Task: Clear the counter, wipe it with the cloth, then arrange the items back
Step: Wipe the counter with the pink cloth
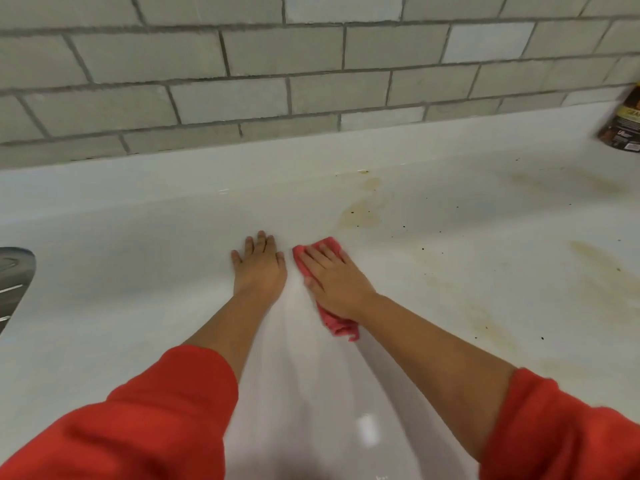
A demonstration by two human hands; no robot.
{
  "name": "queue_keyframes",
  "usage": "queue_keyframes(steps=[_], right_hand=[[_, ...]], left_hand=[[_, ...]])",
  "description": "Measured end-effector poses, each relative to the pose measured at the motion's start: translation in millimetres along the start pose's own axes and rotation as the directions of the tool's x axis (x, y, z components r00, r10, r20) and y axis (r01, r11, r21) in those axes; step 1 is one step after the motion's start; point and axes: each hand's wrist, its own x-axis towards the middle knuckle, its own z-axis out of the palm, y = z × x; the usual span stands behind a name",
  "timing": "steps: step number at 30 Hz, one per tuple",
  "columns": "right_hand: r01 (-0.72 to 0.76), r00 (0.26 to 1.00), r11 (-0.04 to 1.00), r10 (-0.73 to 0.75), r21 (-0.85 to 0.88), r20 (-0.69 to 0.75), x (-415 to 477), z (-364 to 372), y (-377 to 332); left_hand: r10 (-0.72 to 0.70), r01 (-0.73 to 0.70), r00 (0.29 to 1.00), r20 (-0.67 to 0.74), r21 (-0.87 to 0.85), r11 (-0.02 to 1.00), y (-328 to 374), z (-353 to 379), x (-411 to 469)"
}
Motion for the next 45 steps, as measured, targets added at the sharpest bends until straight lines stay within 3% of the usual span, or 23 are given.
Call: queue_keyframes(steps=[4, 9, 12, 15, 18, 20, 22, 26, 29, 32, 35, 39, 45], right_hand=[[0.076, 0.997, 0.997, -0.075, 0.035, -0.018, -38.9, -1.8, 40.3], [-0.266, 0.964, 0.963, 0.265, -0.03, -0.025, 0.8, -7.2, 91.7], [-0.333, 0.943, 0.943, 0.333, -0.012, 0.01, 35.3, -7.1, 75.9], [-0.245, 0.969, 0.97, 0.245, -0.007, 0.043, 50.9, -5.6, 49.1], [-0.034, 0.999, 0.998, 0.035, -0.05, 0.011, 27.0, -2.7, 24.1], [0.104, 0.995, 0.995, -0.104, -0.008, 0.011, -2.5, -0.9, 23.6], [0.141, 0.99, 0.99, -0.142, 0.027, 0.021, -24.7, -1.1, 39.0], [-0.101, 0.995, 0.995, 0.101, 0.002, -0.022, -13.6, -6.9, 85.7], [-0.331, 0.944, 0.944, 0.331, 0.01, -0.005, 25.0, -10.8, 98.8], [-0.41, 0.912, 0.912, 0.41, 0.001, 0.005, 62.8, -9.7, 89.8], [-0.34, 0.94, 0.94, 0.34, 0.024, 0.004, 84.0, -7.6, 68.3], [-0.099, 0.993, 0.995, 0.098, 0.003, 0.058, 78.5, -6.0, 32.6], [0.216, 0.976, 0.976, -0.216, 0.021, 0.015, 0.8, -4.5, 52.2]], left_hand=[[0.004, -0.004, 1.0, 0.015, 0.019, 1.0, -0.9, -0.3, -0.9], [-0.004, 0.003, 1.0, 0.021, 0.037, 0.999, 0.9, 0.6, -1.0], [-0.012, 0.011, 0.999, 0.033, 0.04, 0.999, 2.0, 0.8, -0.2], [-0.016, 0.015, 0.999, 0.035, 0.025, 1.0, 1.2, 1.4, 0.5], [-0.017, 0.017, 0.999, 0.042, 0.004, 1.0, 0.6, 0.9, 0.6], [-0.016, 0.016, 0.999, 0.04, 0.003, 1.0, 0.6, 0.3, -0.1], [-0.012, 0.012, 0.999, 0.038, 0.01, 1.0, 0.5, -0.1, -0.8], [-0.006, 0.004, 0.999, 0.041, 0.029, 1.0, 0.8, 0.6, -1.0], [-0.009, 0.007, 0.999, 0.043, 0.037, 0.999, 0.2, 1.6, 0.1], [-0.016, 0.014, 0.999, 0.044, 0.036, 0.999, 0.6, 2.5, 1.0], [-0.021, 0.02, 0.999, 0.041, 0.031, 0.999, 2.5, 2.6, 1.9], [-0.018, 0.017, 0.999, 0.027, 0.019, 1.0, 2.5, 1.5, 0.5], [-0.017, 0.017, 0.999, 0.035, 0.016, 1.0, 0.2, 1.6, 0.2]])
